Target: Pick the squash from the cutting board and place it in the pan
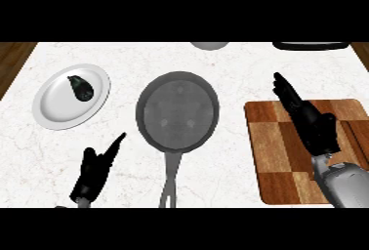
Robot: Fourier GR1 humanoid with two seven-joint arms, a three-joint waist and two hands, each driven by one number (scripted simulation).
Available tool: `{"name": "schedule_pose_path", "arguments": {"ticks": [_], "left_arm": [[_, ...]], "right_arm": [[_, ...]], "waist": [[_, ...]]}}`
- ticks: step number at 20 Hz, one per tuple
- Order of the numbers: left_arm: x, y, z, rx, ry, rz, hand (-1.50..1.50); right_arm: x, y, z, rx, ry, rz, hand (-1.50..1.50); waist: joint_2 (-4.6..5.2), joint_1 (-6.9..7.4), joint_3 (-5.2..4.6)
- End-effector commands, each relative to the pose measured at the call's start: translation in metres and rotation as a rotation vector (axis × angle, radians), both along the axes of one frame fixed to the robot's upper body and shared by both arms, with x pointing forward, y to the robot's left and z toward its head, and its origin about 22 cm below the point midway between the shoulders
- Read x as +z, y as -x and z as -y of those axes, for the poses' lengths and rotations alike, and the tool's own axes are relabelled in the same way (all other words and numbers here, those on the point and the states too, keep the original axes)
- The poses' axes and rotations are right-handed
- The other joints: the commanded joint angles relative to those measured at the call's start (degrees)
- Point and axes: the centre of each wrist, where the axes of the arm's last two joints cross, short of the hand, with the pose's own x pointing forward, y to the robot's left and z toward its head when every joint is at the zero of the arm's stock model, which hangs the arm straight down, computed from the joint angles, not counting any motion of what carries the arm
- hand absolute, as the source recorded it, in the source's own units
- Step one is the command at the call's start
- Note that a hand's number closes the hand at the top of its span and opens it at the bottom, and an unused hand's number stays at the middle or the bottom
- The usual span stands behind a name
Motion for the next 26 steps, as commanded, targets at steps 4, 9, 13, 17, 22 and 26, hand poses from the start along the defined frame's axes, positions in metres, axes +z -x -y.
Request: {"name": "schedule_pose_path", "arguments": {"ticks": [4,9,13,17,22,26], "left_arm": [[0.065,-0.028,-0.006,-0.022,-0.197,0.178,0.00],[0.076,-0.027,-0.028,0.079,-0.246,0.307,0.00],[0.059,-0.012,-0.036,0.124,-0.257,0.320,0.00],[0.063,-0.014,-0.032,0.124,-0.254,0.335,0.00],[0.064,-0.009,-0.025,0.119,-0.261,0.336,0.00],[0.067,-0.006,-0.024,0.107,-0.247,0.333,0.00]], "right_arm": [[0.026,-0.016,0.017,0.164,-0.222,0.019,-1.50],[0.041,-0.017,0.126,-0.141,-0.061,-0.028,-1.50],[0.046,0.002,0.206,-0.014,0.054,-0.156,-1.50],[0.075,-0.006,0.214,0.160,0.348,-0.133,-1.50],[0.111,-0.021,0.228,0.304,0.487,-0.184,-1.50],[0.120,-0.044,0.212,0.445,0.540,-0.202,-1.50]], "waist": [[0.03,4.33,-1.42],[0.58,2.20,-1.70],[1.09,2.13,-1.69],[1.22,3.12,-1.67],[1.23,4.30,-1.68],[1.06,3.83,-1.74]]}}
